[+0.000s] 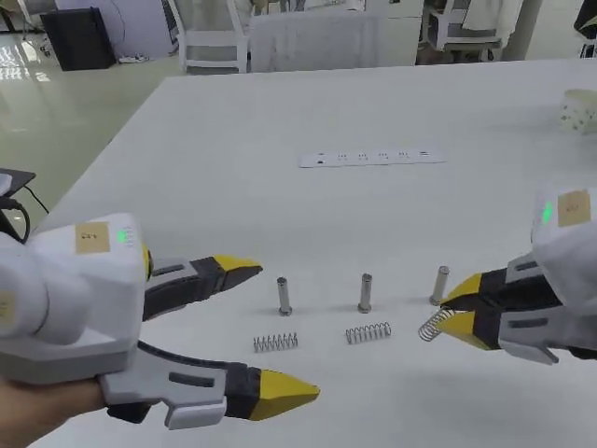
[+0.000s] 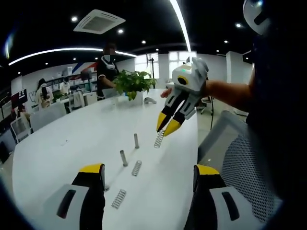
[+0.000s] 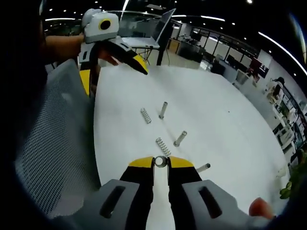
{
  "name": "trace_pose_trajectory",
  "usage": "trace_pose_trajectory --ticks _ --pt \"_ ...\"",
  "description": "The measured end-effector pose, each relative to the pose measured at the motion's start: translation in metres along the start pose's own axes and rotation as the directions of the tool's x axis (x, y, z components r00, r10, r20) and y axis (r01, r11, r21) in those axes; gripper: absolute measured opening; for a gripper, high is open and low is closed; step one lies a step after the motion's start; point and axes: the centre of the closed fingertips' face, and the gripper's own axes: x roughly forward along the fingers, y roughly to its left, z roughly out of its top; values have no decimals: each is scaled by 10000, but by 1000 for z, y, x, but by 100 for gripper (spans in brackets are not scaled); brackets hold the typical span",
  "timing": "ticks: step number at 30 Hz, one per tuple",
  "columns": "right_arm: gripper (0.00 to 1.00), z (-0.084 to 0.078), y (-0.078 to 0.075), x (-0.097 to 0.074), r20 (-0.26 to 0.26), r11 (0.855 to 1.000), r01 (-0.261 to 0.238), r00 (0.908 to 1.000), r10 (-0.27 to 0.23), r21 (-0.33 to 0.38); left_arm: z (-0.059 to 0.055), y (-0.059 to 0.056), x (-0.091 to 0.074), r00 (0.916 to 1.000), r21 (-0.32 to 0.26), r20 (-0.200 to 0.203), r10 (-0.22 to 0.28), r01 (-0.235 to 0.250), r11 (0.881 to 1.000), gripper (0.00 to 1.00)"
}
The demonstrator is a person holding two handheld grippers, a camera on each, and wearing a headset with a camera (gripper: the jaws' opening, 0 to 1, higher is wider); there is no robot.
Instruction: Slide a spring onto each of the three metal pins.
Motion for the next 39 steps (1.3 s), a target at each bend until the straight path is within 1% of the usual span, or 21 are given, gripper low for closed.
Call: trace_pose_trajectory --ticks 4,6,8,12,16,19,22,24,26,27,32,39 --pt "8 17 6 -2 380 9996 -267 9989 268 -42 1 -5 4 9996 186 -7 -272 272 9995 67" --pt "8 23 8 -4 455 9993 -374 9983 377 -76 2 -7 7 9992 288 -11 -396 396 9988 64" --pt "8 34 10 -5 626 9987 -481 9968 491 -169 3 -8 11 9986 422 -42 -527 529 9977 63" --pt "8 47 13 -7 736 9976 -645 9951 661 -245 7 -11 15 9968 561 -4 -804 803 9952 58" --pt "8 61 17 -10 908 9960 -799 9924 832 -396 13 -11 19 9950 538 219 -970 957 9940 54" --pt "8 70 21 -10 1026 9946 -919 9900 965 -492 14 -11 23 9940 677 185 -1074 1059 9921 47" --pt "8 75 23 -9 1024 9936 -972 9894 1028 -583 14 -12 26 9932 766 132 -1153 1140 9905 44" --pt "8 78 25 -8 1065 9927 -1022 9884 1087 -642 15 -11 29 9940 876 118 -1091 1076 9903 42" --pt "8 81 27 -8 1071 9919 -1055 9878 1128 -710 16 -9 30 9947 912 179 -1014 994 9909 41" --pt "8 82 28 -7 1082 9914 -1078 9874 1154 -737 18 -8 31 9946 926 271 -1003 974 9909 39" --pt "8 86 30 -6 1119 9902 -1151 9860 1236 -793 25 -9 34 9923 1202 554 -1105 1033 9874 31" --pt "8 92 34 -5 1169 9882 -1263 9838 1360 -866 25 -11 38 9919 1543 575 -1136 1036 9826 19"
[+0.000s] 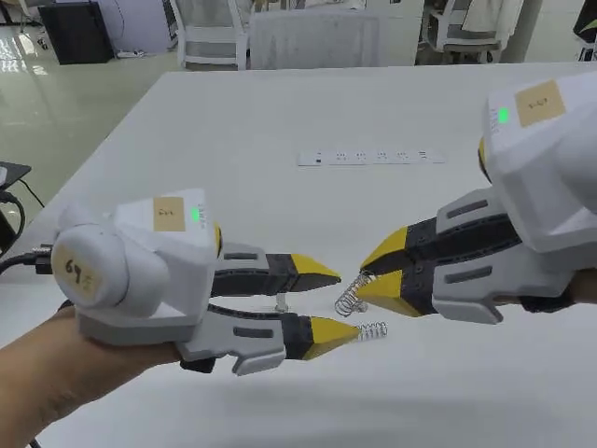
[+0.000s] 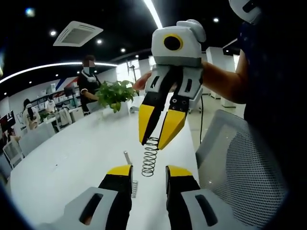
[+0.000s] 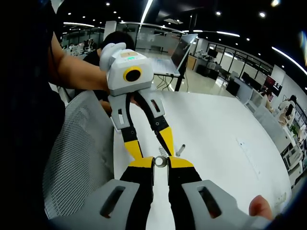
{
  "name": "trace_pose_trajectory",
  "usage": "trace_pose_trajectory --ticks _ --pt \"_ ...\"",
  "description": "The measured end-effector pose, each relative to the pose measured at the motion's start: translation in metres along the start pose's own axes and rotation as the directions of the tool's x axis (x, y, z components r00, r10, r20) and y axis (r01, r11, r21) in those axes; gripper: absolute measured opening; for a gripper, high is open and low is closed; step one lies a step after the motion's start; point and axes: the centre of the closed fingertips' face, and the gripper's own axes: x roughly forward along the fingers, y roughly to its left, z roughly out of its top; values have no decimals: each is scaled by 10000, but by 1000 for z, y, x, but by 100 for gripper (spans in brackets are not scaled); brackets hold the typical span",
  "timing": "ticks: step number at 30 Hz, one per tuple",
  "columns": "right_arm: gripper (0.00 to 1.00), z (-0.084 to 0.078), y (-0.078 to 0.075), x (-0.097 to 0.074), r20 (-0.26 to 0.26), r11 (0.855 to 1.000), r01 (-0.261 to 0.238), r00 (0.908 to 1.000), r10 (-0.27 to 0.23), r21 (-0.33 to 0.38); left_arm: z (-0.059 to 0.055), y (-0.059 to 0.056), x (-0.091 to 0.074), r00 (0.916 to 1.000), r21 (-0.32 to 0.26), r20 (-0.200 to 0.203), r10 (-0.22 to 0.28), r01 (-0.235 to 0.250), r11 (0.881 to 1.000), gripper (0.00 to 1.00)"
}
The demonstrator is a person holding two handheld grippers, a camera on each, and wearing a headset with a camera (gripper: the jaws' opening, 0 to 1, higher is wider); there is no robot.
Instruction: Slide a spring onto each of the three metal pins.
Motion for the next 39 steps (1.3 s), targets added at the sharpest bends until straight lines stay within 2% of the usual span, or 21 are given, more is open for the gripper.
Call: trace_pose_trajectory --ticks 8,15,20,28,31,34,39 --pt "8 4 1 0 88 10000 -63 9999 64 -41 2 0 3 9999 296 107 55 -58 9995 3" --pt "8 4 3 0 -173 9996 -157 9997 153 -237 2 -2 5 10000 479 10 14 -14 9989 3" --pt "8 0 6 -1 -712 9981 -437 9966 406 -428 1 -6 7 9998 673 -178 -61 73 9977 2" --pt "8 -8 8 2 -1804 9915 -967 9803 798 -870 -3 -9 10 9985 671 -524 -136 171 9976 2" --pt "8 -8 10 3 -1998 9883 -1179 9750 967 -968 -5 -11 10 9981 713 -598 -160 203 9973 2" --pt "9 -13 11 6 -2324 9839 -1430 9658 1150 -1076 -1 -11 10 9987 662 -478 -192 223 9976 2" --pt "9 -15 12 9 -2535 9801 -1586 9593 1243 -1197 0 -12 11 9984 698 -515 -224 260 9972 2"
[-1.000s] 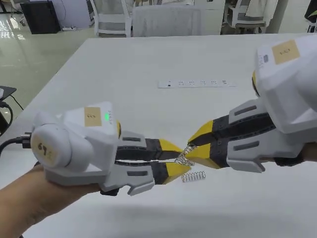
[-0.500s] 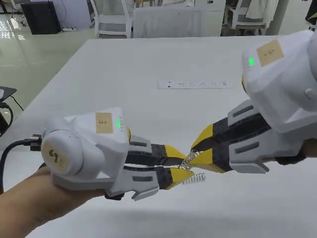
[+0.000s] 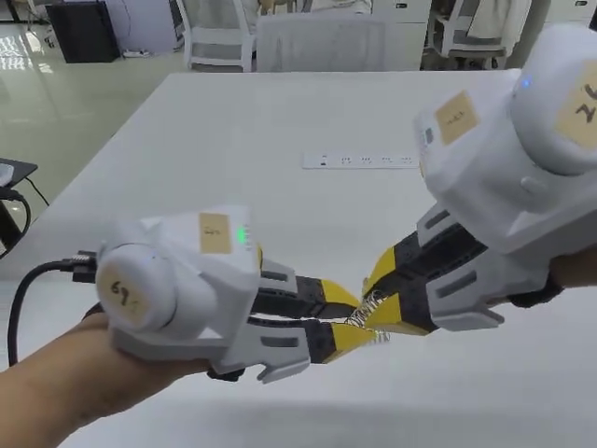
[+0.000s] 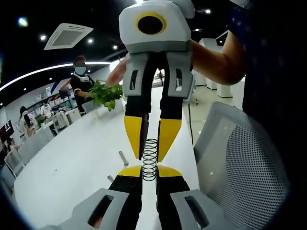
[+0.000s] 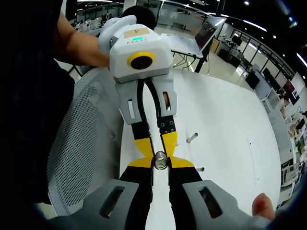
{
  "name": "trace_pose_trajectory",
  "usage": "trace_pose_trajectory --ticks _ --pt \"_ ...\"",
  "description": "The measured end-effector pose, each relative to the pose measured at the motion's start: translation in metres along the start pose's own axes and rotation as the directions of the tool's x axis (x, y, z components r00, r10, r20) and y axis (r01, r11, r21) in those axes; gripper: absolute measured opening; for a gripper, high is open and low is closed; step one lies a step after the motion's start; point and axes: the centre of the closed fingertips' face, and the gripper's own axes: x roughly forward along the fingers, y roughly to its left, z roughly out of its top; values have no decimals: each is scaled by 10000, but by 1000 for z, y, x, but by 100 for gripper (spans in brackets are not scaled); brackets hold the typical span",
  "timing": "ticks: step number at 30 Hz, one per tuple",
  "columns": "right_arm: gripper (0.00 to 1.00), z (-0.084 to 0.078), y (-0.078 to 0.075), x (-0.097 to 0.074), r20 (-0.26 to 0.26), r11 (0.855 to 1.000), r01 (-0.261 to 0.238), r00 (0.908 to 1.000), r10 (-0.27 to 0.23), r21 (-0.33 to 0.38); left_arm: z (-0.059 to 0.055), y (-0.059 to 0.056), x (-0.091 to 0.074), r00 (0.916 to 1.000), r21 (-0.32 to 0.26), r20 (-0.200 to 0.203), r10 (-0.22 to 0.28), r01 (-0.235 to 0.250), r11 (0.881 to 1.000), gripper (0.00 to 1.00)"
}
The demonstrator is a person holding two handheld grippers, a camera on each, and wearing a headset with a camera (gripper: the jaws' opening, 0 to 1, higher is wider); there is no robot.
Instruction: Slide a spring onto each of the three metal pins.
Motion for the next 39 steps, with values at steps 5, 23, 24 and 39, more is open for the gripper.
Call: trace_pose_trajectory --ticks 5,23,24,39 --pt "9 -1 1 1 -70 9999 -117 9999 116 -36 3 0 0 10000 -112 94 -6 7 9999 2" --pt "8 3 4 -6 -477 9895 659 9962 -726 -1288 12 -1 -2 9989 724 66 467 -470 9963 2" --pt "8 3 4 -6 -460 9885 707 9959 -774 -1339 13 -1 -3 9988 785 45 491 -493 9957 2" --pt "8 -2 1 -10 -399 9814 761 9956 -844 -1763 15 0 2 9979 573 181 630 -639 9963 6"
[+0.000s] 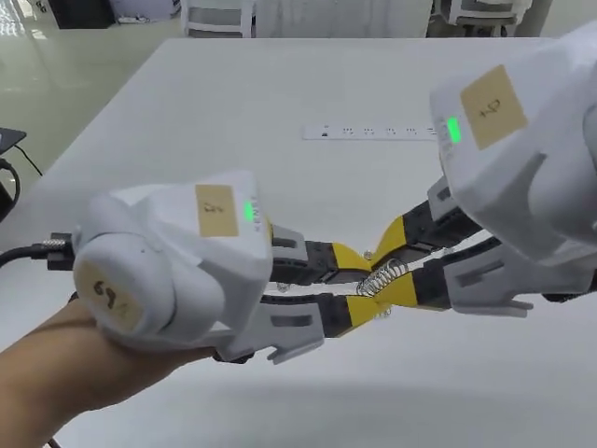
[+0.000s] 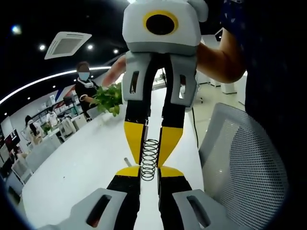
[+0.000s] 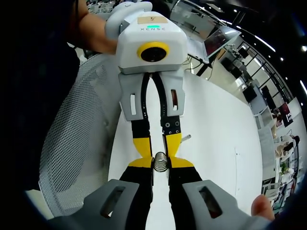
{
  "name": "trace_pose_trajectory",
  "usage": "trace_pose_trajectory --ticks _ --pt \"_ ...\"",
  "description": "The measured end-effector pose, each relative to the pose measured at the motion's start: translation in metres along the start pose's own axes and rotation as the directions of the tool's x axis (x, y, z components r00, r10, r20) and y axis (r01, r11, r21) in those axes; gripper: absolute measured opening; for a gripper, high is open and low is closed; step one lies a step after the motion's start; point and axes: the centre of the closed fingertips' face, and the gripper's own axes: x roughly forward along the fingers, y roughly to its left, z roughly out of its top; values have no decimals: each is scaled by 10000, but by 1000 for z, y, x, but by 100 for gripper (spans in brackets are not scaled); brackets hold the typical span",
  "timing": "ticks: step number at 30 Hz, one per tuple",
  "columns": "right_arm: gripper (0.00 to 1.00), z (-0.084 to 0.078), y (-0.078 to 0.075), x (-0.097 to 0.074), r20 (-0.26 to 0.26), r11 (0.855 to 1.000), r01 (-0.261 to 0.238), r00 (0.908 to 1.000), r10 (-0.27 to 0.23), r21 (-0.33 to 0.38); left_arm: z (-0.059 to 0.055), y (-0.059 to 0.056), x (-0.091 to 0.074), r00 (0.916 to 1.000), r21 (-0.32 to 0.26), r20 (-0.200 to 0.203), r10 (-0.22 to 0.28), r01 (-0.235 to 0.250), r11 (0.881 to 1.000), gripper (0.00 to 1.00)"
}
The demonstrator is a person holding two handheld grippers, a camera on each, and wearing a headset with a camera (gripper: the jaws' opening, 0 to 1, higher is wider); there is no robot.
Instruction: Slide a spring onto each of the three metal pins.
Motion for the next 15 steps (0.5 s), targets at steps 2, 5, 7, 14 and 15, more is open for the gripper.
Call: trace_pose_trajectory --ticks 2,5,7,14,15 --pt "8 -2 -2 0 -19 10000 -14 10000 14 14 1 0 0 10000 -106 82 11 -10 9999 9" --pt "8 -5 -2 1 -61 9999 -116 9999 117 85 -1 2 0 9999 -216 69 82 -80 9997 13" --pt "8 -7 -3 2 -120 9998 -151 9998 153 112 -3 2 0 9999 -292 31 104 -103 9995 14" --pt "8 -12 -8 1 -77 9986 -321 9994 324 417 -8 5 -3 9997 -611 -32 236 -238 9978 22" --pt "8 -13 -9 2 -95 9984 -322 9994 327 461 -8 6 -4 9996 -670 -36 263 -265 9974 24"
